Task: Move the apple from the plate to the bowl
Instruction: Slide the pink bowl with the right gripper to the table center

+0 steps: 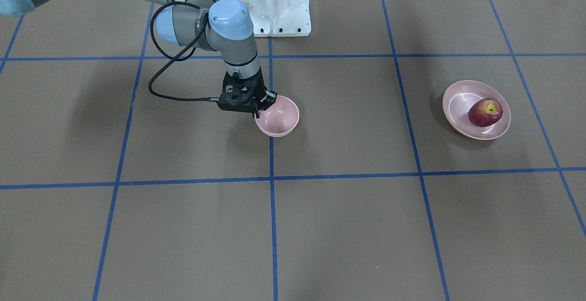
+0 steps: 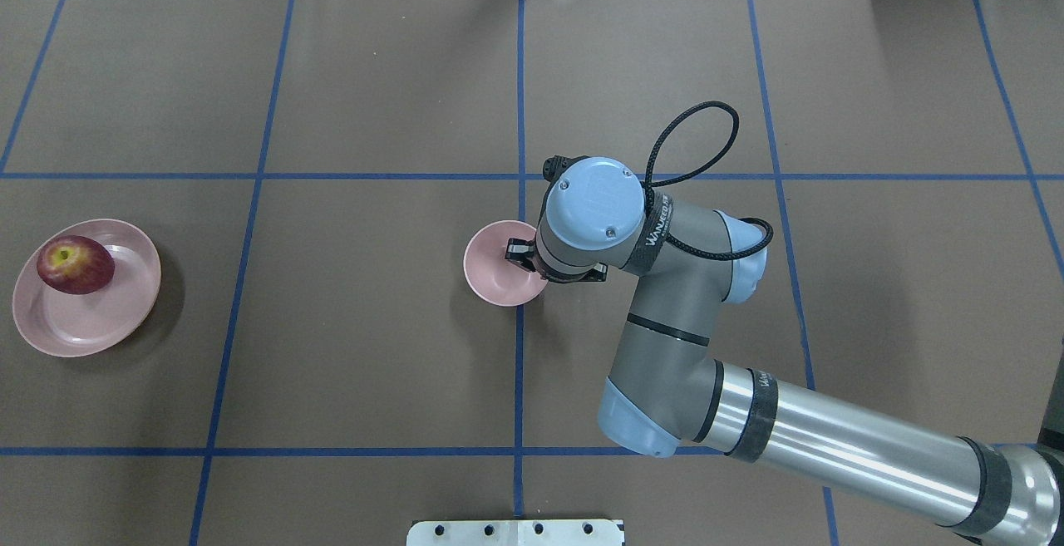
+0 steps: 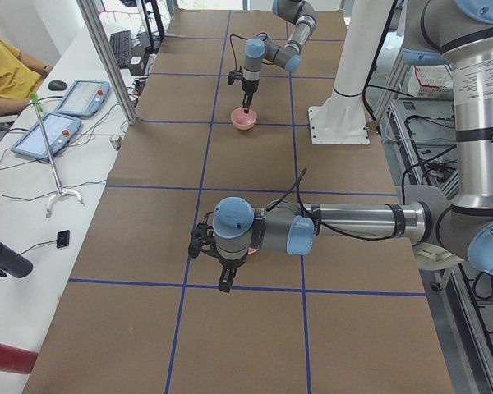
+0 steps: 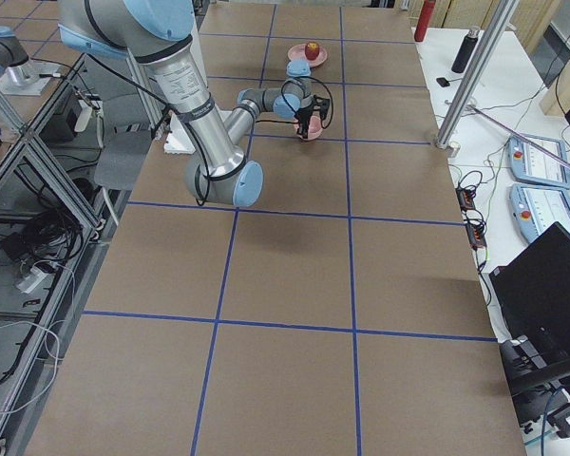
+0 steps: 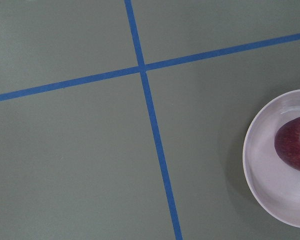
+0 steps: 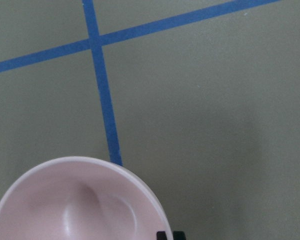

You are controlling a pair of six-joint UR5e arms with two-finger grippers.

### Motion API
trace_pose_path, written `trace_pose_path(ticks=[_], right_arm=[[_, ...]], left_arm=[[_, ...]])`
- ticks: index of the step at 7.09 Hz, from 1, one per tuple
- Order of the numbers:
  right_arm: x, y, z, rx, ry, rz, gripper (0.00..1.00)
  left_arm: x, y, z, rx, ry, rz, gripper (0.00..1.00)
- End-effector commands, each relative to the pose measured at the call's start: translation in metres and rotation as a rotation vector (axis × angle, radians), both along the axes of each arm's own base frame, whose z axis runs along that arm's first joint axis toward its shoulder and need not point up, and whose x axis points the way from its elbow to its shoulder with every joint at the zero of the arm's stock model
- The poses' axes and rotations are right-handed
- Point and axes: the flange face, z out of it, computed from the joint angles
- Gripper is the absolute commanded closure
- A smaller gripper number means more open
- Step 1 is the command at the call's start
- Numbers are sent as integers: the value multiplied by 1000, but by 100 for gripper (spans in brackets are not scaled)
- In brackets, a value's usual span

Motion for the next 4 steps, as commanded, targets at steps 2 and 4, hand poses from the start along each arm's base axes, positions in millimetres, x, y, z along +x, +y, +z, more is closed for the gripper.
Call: trace_pose_path(ticks=[2,4], right_arm=[[8,-5,5,12,3,17,0],[48,-36,-11,0,-40,42,0]], left_arm=[[0,0,-1,3,0,-1,2],[0,-4,-13,25,2,-2,2]])
